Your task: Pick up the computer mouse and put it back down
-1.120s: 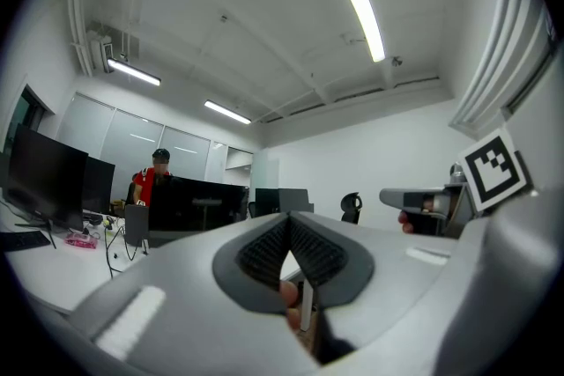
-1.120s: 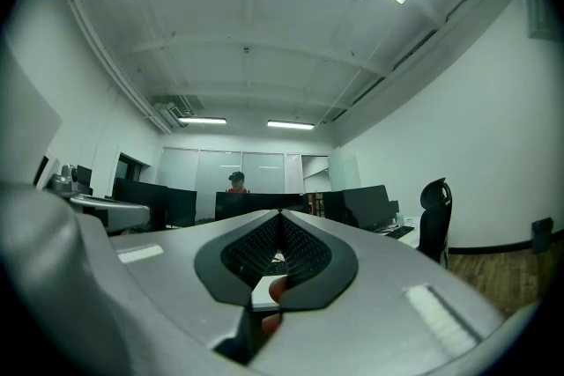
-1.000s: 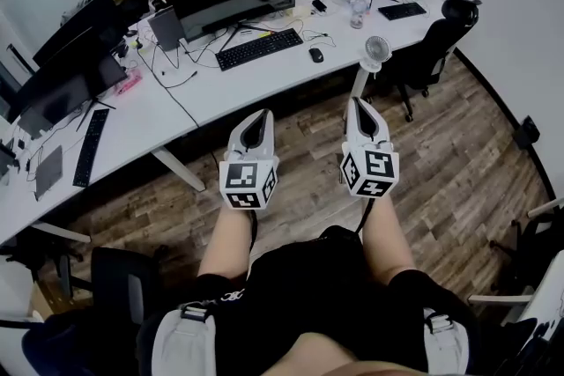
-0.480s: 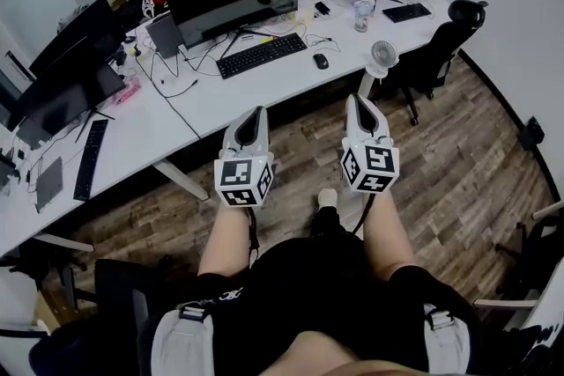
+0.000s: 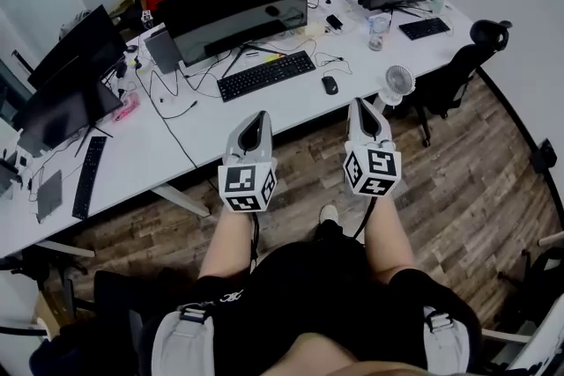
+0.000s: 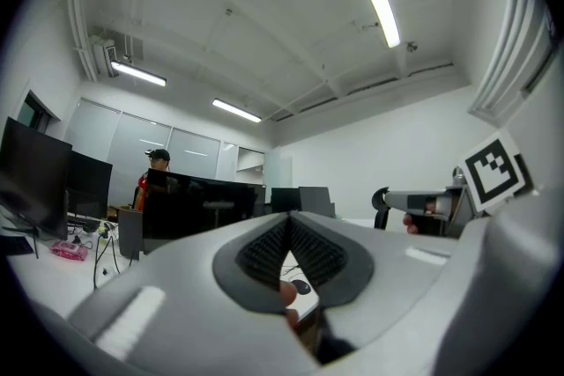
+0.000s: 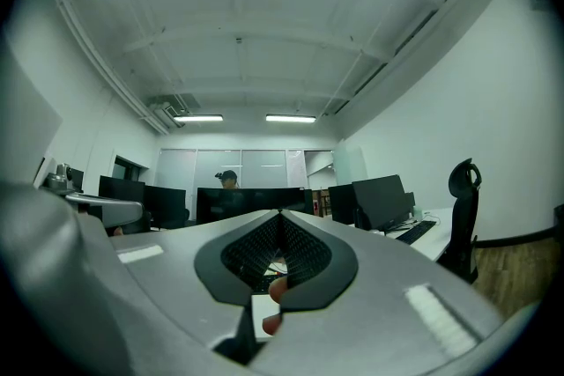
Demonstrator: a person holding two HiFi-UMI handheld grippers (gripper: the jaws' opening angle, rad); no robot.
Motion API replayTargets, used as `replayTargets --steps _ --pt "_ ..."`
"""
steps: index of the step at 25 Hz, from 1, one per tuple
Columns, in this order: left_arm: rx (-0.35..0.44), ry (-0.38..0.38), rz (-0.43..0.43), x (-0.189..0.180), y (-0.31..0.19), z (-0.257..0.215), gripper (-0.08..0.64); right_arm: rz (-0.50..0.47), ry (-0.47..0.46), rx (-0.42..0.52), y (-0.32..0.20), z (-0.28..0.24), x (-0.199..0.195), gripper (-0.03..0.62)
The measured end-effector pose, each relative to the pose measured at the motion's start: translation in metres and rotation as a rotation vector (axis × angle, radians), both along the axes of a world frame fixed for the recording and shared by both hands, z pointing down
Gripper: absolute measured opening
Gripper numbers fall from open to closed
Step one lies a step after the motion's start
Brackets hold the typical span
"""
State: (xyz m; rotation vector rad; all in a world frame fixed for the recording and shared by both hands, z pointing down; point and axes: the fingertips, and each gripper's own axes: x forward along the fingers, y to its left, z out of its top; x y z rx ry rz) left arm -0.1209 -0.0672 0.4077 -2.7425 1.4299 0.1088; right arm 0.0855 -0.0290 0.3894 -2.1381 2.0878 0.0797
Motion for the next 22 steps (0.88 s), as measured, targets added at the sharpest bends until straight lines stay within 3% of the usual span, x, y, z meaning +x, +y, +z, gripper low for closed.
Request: replayTargets --steps 13,22 --pt "-0.044 -0.007 -0.06 0.093 -0.146 -0.008 0.049 -0.086 -0.005 -0.044 -0.164 0.003 0.086 -0.002" --pt "-0.08 0.0 -0.118 0.128 -0.191 0.001 0.049 -0.139 -0.014 -0.093 -0.224 0.019 0.121 -0.002"
